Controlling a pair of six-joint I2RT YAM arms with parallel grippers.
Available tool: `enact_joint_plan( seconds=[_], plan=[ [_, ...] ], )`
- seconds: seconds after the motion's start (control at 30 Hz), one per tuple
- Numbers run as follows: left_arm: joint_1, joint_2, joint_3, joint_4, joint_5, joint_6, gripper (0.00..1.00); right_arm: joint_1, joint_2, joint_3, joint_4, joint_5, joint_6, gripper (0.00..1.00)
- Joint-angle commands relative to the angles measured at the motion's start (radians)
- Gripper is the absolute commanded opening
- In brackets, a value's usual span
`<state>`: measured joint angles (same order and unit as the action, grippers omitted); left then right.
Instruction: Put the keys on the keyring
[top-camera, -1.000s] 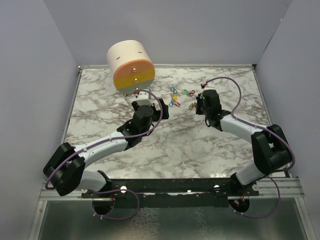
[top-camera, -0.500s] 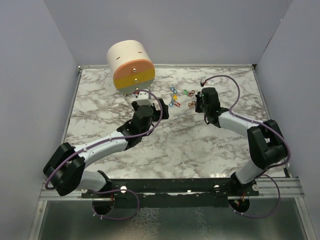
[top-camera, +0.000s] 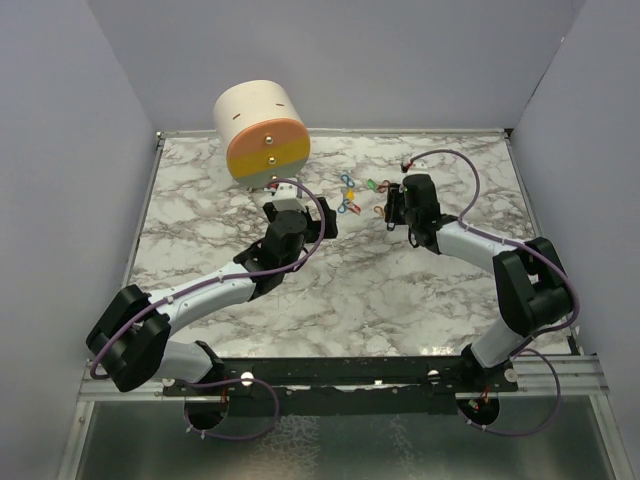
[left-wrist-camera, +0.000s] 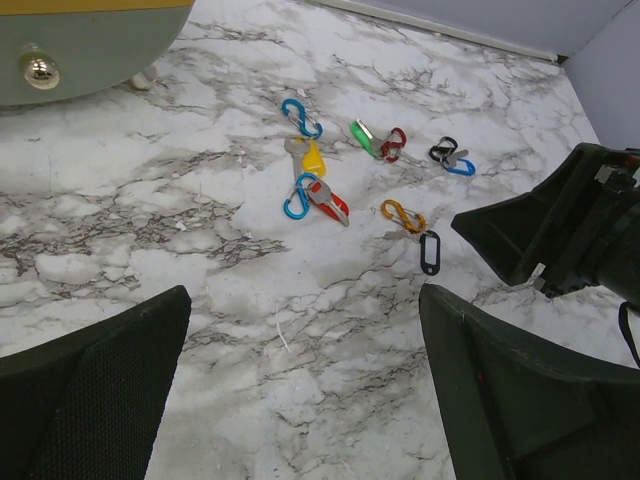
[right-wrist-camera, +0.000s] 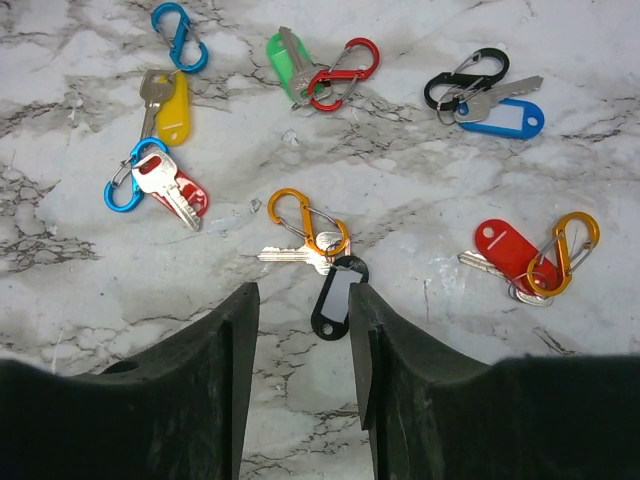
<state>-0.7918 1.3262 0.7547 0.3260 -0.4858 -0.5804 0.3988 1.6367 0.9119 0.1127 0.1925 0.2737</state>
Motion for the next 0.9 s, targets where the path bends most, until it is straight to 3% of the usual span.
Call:
enact_joint_plan(
  seconds=[0.0, 0.27, 0.37, 0.63, 0.73, 0.87],
  plan=[
    [0.005, -0.026, 0.000, -0.006, -0.007, 0.016, 0.99, -0.005, -0.024, -0.002, -0.002, -0.008, 0.012, 0.44],
    [0.007, -0.032, 0.049, -0.073, -0.001, 0.045, 0.99, -0.003, -0.238, -0.144, 0.004, -0.104, 0.034, 0.51],
    [0.005, -0.050, 0.043, -0.072, -0.001, 0.042, 0.99, 0.007, -0.343, -0.212, -0.011, -0.175, 0.077, 0.61],
    [0.005, -0.125, 0.021, -0.098, 0.000, 0.036, 0.99, 0.110, -0.667, -0.403, -0.063, -0.122, 0.191, 0.75],
    [0.005, -0.140, 0.025, -0.139, 0.004, 0.036, 0.99, 0.112, -0.725, -0.414, -0.101, -0.170, 0.193, 0.76],
    [0.005, -0.167, 0.000, -0.165, 0.012, 0.034, 0.99, 0.128, -0.762, -0.460, -0.077, -0.265, 0.198, 0.84]
  ],
)
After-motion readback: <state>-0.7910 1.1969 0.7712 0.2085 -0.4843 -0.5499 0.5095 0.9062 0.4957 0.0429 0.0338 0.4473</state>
